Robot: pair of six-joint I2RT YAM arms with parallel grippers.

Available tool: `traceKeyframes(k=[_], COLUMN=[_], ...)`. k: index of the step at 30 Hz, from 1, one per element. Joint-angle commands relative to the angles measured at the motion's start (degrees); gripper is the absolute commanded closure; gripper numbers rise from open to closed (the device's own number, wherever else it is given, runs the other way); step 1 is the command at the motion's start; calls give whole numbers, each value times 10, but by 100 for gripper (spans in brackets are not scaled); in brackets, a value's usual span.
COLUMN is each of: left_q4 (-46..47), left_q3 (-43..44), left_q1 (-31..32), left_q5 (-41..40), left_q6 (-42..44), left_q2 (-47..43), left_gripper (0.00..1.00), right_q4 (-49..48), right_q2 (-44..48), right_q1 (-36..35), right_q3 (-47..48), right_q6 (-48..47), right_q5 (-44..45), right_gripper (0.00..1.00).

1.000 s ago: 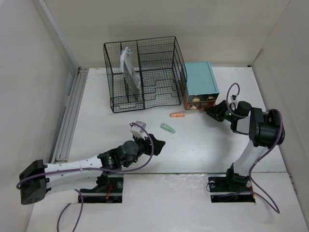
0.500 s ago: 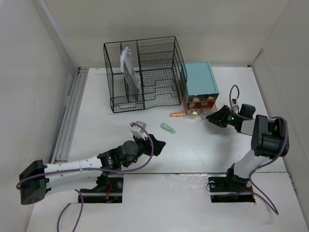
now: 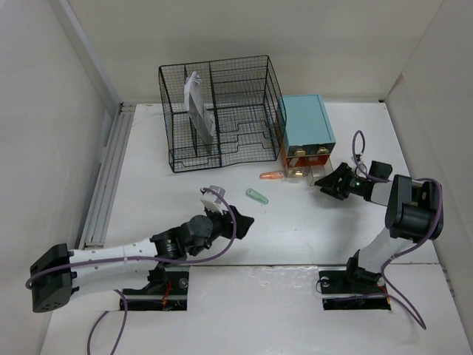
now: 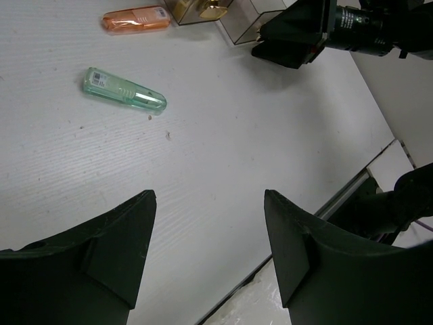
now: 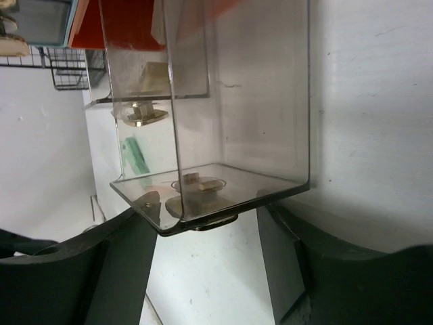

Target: Organize the desk

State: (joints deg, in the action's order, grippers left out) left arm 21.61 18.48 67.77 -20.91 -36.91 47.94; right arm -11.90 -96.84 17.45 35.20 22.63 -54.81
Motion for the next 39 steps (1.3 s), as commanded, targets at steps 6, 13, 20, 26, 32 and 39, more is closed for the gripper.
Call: traceKeyframes(k=[6, 13, 20, 26, 32, 39], left_q4=[22, 45, 45, 45, 10, 4], left_q3=[29, 39, 50, 69, 115, 115], left_q1=[0, 0, 0, 0, -17, -64], left_q5=[4, 10, 16, -16, -31, 3], left_q6=[8, 19, 31, 66, 49, -22], left_q2=[3, 25, 30, 58, 128, 152], left_gripper=[38, 38, 38, 49, 100, 52], right_q4=[91, 215, 394, 570, 594, 406], right_q2=[8, 61, 111, 129, 175, 241], right_q1=[2, 2, 2, -43, -209, -432], right_q3=[27, 58, 111, 202, 360, 350], right_q6=[-82, -159, -308, -521, -605, -699], right_q5=[-83, -123, -149, -174, -48, 332], right_gripper=[27, 26, 28, 79, 94, 53])
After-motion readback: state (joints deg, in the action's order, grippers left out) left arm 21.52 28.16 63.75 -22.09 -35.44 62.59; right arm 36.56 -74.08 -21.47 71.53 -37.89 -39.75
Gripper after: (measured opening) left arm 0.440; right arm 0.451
